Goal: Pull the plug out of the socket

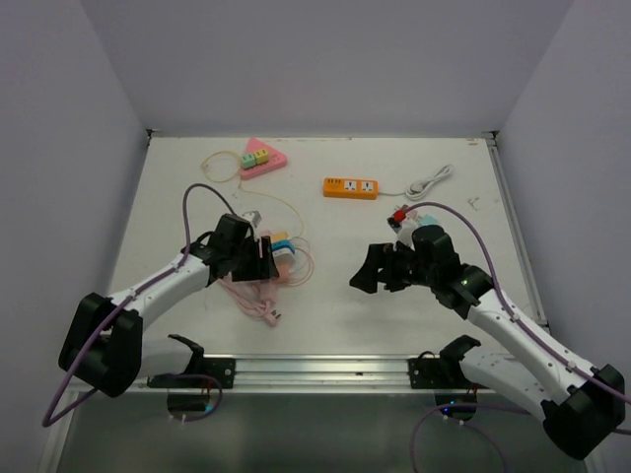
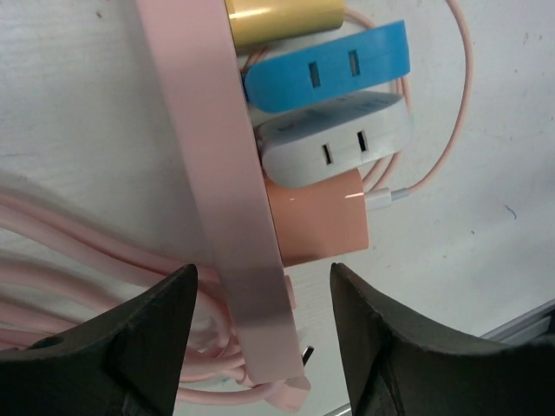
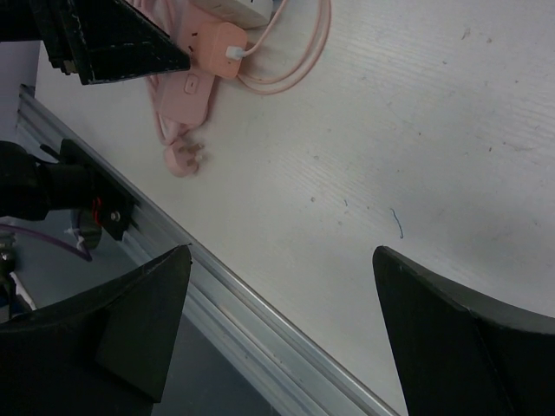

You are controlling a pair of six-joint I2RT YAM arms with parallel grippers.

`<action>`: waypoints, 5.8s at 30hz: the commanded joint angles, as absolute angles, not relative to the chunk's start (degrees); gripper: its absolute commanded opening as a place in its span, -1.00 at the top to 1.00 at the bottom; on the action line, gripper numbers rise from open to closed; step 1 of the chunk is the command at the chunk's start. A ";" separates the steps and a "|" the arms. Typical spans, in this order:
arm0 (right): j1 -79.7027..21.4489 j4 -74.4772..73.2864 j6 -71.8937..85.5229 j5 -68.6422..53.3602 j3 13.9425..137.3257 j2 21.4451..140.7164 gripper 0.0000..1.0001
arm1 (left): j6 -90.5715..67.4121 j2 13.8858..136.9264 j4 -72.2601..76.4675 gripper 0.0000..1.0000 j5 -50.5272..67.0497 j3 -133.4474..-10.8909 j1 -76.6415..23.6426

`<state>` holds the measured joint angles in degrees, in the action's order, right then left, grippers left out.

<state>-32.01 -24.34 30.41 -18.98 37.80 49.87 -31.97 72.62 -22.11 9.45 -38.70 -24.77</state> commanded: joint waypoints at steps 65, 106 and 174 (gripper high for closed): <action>-52.82 27.59 59.68 1.06 40.78 92.10 -0.43 | -48.25 63.81 -1.85 1.00 4.83 -21.27 -35.24; -51.86 41.56 60.64 -2.64 37.36 95.54 1.00 | -57.39 64.77 -13.09 1.00 -5.18 -19.94 -34.80; -8.18 9.84 41.39 -9.84 35.51 80.40 1.00 | -51.33 62.84 -13.98 1.00 -5.98 -24.43 -34.80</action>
<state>-9.98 2.68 38.70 -2.92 35.99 77.84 -53.74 63.33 -15.29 -6.31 -25.47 -35.24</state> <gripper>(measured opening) 0.361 0.359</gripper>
